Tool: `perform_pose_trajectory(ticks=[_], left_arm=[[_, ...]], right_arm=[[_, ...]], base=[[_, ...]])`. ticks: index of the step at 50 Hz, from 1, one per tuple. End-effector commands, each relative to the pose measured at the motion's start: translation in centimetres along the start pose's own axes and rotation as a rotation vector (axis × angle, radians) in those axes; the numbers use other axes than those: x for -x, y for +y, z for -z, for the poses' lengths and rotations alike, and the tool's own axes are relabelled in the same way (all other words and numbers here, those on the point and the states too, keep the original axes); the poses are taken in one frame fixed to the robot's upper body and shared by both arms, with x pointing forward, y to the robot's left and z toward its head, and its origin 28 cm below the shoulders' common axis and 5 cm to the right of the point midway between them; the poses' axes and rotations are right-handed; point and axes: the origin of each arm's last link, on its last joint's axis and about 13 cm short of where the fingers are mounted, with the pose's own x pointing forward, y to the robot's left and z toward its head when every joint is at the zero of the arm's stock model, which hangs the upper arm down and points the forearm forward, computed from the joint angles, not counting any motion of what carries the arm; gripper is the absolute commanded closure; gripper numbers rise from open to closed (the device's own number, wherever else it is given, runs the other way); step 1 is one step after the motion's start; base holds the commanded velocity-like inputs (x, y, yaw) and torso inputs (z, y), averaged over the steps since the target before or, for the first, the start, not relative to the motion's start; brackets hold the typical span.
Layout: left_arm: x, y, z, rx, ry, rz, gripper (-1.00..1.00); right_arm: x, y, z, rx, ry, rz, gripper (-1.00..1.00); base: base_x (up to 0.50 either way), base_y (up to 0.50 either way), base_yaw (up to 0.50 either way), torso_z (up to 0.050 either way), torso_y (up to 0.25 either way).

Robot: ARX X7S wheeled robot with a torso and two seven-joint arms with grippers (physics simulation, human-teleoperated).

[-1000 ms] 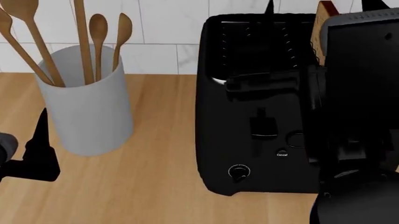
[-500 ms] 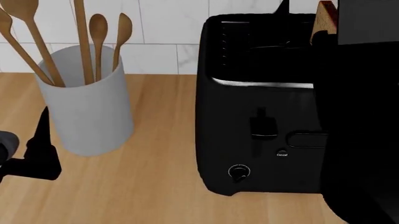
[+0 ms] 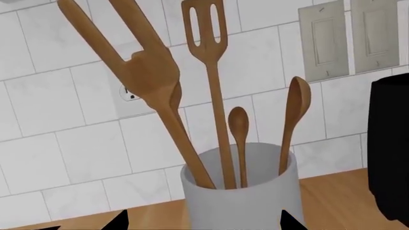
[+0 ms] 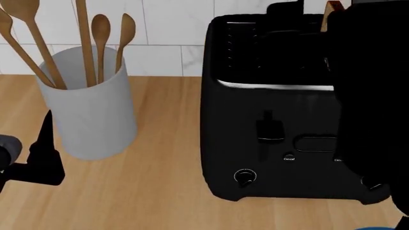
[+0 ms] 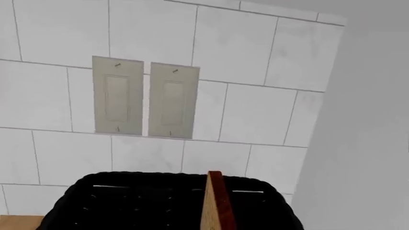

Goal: Place the toasted item on a plate.

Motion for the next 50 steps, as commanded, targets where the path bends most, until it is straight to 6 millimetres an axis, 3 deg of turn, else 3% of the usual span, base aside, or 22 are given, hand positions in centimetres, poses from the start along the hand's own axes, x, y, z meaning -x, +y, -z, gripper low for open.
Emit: perform_pose_trajectory(ticks=[1,24,50], left_arm=[[0.1,0.0,0.1,0.002,0.002,0.000,-1.00],[-0.1,-0.1,0.0,0.003,0.000,0.007,-1.00],[0.1,-0.1,0.2,0.001,0.005,0.009,-1.00]], right_arm=[[-1.3,-0.5,-0.3,0.000,0.077,0.031,-1.00],[-5.2,-0.9,1.5,-0.026,0.214,0.035,-1.00],[-7.6,-0.1,2.7,-0.004,0.273,0.025,-1.00]], base=[[0.00,0.00,0.00,0.000,0.000],[0.00,0.00,0.00,0.000,0.000],[0.00,0.00,0.00,0.000,0.000]])
